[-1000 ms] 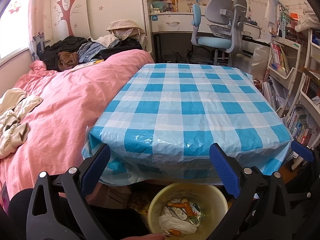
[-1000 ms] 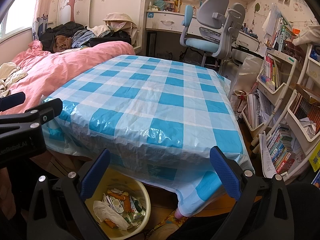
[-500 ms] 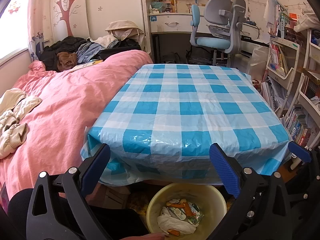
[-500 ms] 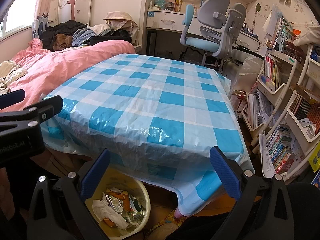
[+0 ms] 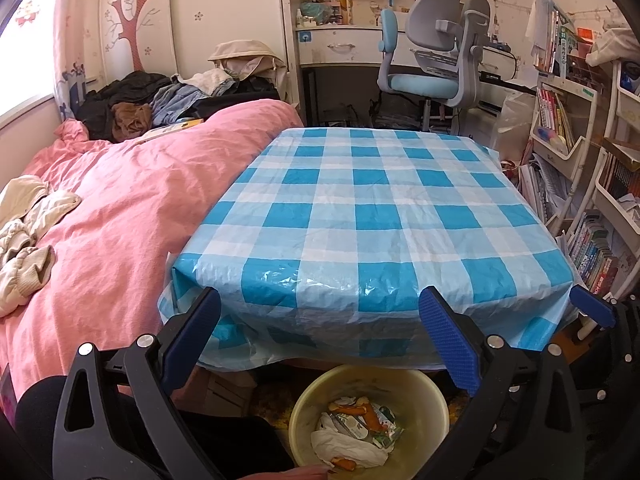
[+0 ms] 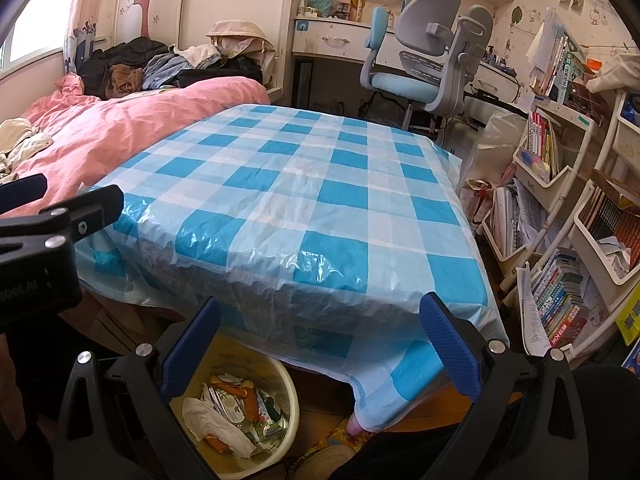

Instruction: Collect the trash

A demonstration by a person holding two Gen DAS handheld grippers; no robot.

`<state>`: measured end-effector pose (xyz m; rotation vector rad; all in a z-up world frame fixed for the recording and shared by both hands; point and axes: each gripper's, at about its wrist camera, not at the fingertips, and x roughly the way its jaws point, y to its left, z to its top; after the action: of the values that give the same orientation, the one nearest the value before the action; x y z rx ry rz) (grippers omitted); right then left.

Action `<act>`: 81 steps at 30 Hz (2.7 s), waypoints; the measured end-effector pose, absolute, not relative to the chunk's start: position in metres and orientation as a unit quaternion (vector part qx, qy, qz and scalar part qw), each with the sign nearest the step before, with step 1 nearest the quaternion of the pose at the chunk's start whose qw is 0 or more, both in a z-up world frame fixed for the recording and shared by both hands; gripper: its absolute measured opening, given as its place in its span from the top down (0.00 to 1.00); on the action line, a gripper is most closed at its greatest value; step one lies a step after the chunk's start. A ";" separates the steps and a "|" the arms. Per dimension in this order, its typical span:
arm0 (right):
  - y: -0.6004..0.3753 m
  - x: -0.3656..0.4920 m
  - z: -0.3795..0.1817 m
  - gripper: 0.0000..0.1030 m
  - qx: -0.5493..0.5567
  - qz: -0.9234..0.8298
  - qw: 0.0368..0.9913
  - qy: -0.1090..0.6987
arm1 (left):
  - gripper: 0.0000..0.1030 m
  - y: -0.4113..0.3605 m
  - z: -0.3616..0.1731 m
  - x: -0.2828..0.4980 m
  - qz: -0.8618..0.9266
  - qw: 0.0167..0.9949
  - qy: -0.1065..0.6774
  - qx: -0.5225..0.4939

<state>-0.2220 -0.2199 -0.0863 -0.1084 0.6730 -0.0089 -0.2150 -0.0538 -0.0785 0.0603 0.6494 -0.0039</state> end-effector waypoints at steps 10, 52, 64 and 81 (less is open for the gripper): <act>-0.218 -0.221 -0.086 0.08 -0.054 -0.005 0.942 0.330 | 0.07 -0.051 -0.077 -0.215 -0.004 0.947 0.322 0.019; -0.260 -0.241 -0.092 0.08 -0.051 0.005 0.942 0.332 | 0.07 -0.051 -0.082 -0.211 -0.001 0.945 0.328 0.016; -0.292 -0.261 -0.096 0.08 -0.050 0.008 0.941 0.335 | 0.07 -0.052 -0.083 -0.209 -0.001 0.944 0.329 0.017; -0.283 -0.256 -0.095 0.08 -0.052 0.008 0.940 0.337 | 0.07 -0.052 -0.082 -0.209 -0.001 0.944 0.330 0.016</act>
<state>-0.2565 -0.2834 -0.0949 -0.1061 0.6870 0.0169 -0.2086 -0.0519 -0.0822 0.0325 0.6724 -0.0026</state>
